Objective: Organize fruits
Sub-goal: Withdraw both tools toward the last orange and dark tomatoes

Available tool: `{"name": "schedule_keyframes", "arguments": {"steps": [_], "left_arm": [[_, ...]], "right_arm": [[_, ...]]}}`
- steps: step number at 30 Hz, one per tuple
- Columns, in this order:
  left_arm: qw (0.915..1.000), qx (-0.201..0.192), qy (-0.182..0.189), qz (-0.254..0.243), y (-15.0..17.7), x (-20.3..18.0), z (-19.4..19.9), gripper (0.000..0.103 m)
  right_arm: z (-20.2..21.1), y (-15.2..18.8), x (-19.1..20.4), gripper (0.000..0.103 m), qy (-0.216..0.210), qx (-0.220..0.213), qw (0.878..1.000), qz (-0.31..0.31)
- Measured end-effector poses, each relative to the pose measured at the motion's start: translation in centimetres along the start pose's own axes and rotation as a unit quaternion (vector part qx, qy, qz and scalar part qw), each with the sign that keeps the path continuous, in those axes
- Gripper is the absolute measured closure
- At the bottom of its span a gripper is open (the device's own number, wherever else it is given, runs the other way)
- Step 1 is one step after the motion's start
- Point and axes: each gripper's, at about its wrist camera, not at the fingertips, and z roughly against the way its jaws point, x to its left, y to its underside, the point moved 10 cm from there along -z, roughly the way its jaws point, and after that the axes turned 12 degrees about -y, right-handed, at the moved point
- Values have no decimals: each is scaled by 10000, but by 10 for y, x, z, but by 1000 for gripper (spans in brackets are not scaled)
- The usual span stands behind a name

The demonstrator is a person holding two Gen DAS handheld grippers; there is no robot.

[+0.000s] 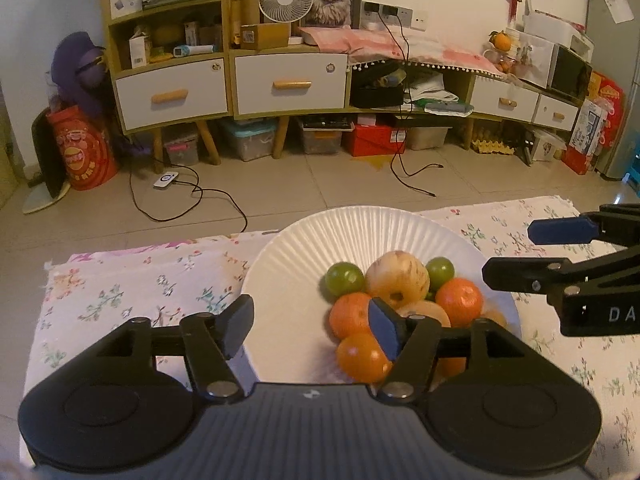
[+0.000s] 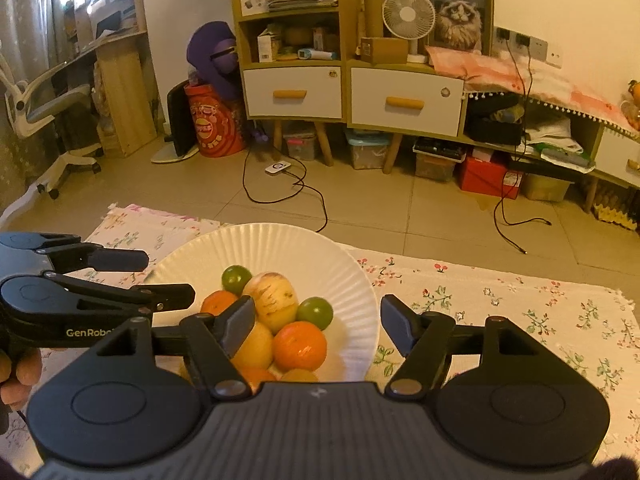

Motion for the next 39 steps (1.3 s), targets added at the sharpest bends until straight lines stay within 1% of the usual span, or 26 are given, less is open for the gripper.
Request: {"name": "schedule_keyframes", "arguments": {"steps": [6, 11, 15, 18, 22, 27, 31, 36, 39], "left_arm": [[10000, -14, -29, 16, 9, 4, 15, 46], [10000, -13, -79, 25, 19, 10, 26, 38], [9999, -10, -112, 46, 24, 15, 35, 35], [9999, -1, -130, 70, 27, 19, 41, 31], [9999, 19, -148, 72, 33, 25, 48, 26], [9997, 35, -210, 94, 42, 35, 55, 20], [9995, 31, -300, 127, 49, 44, 57, 14], [9990, 91, -352, 261, 59, 52, 59, 13], [9987, 138, -406, 263, 64, 56, 59, 13]], "right_arm": [[8, 3, 9, 34, -1, 28, 10000, 79], [15, 6, 17, 31, 4, 47, 9999, 103], [20, 9, 24, 29, 0, 38, 9999, 129], [25, 12, 31, 25, 6, 31, 9999, 161], [30, 16, 37, 19, 15, 15, 9999, 102], [33, 23, 43, 13, 44, 29, 10000, 71], [35, 28, 47, 6, 115, 7, 9999, 65], [34, 38, 52, 2, 206, 8, 9998, 25], [31, 48, 58, 1, 213, 117, 9997, 84]]}}
